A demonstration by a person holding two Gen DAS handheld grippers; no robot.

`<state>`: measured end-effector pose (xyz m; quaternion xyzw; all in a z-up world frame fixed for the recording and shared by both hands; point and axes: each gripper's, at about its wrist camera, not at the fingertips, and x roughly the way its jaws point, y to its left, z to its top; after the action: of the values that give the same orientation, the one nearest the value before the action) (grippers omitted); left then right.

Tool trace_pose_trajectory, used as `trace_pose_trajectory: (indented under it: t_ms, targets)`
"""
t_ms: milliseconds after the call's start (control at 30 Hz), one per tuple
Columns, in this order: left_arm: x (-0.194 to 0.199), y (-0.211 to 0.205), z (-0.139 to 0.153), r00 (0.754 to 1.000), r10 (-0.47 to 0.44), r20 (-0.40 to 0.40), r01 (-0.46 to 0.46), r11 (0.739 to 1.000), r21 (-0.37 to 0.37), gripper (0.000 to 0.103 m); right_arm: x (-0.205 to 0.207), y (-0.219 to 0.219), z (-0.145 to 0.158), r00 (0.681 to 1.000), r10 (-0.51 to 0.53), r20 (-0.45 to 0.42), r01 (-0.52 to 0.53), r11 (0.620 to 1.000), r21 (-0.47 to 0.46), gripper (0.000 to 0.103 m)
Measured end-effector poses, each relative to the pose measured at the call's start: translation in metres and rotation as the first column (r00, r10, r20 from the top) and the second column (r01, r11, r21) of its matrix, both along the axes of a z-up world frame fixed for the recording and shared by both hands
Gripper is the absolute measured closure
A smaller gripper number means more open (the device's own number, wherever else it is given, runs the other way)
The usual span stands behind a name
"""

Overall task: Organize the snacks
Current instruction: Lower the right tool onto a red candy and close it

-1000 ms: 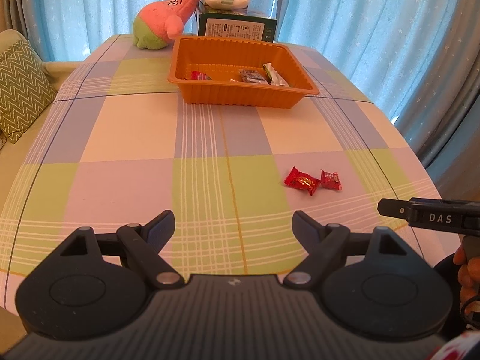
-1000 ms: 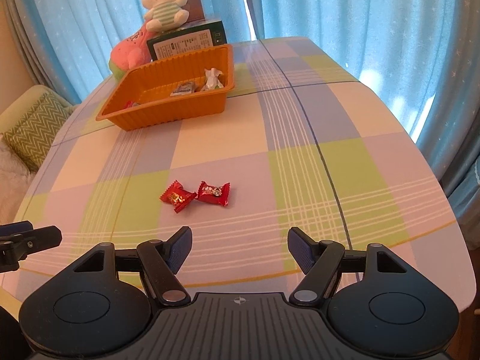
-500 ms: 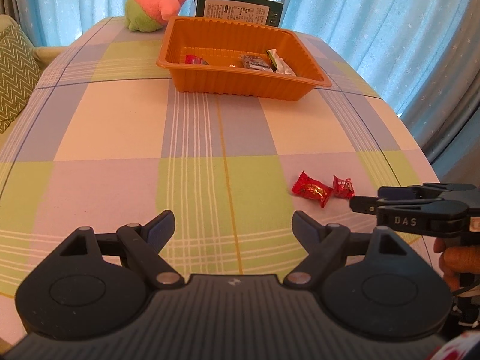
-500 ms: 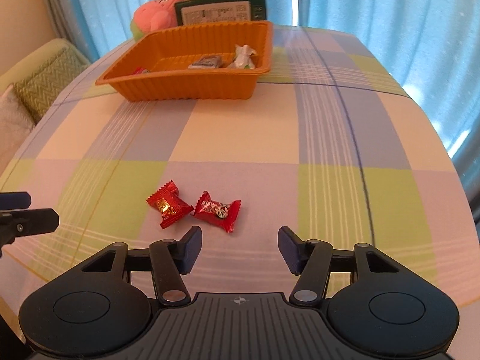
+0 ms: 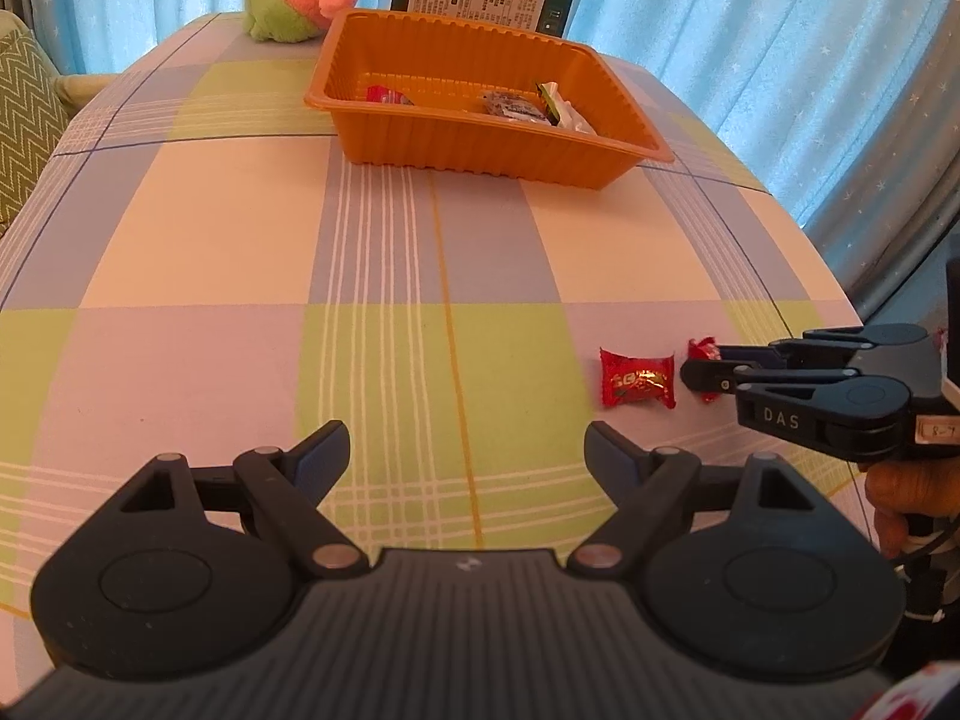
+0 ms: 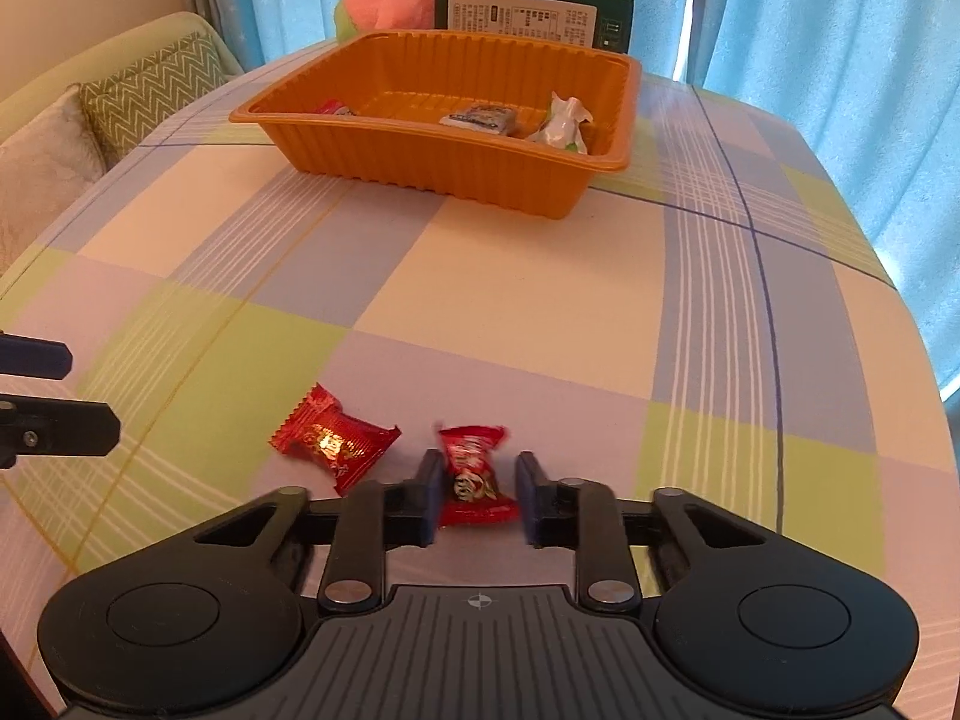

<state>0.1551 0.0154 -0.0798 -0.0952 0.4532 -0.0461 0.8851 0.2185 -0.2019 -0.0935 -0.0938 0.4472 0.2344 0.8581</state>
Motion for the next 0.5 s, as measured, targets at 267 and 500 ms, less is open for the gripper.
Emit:
trace_pose_trajectory:
  t_ms: [267,500]
  targets:
    - [0.002,0.000,-0.003,1.000,-0.020,0.004,0.020,1.000,0.004,0.019,-0.003,0.004,0.010,0.999,-0.046,-0.016,0.047,0.997,0.065,0.088]
    - [0.004,0.004,-0.005,0.998,-0.062,0.001,0.062,0.998,0.021,0.019,-0.003,0.020,0.006,0.996,0.008,-0.090,0.009,0.982,0.187,0.087]
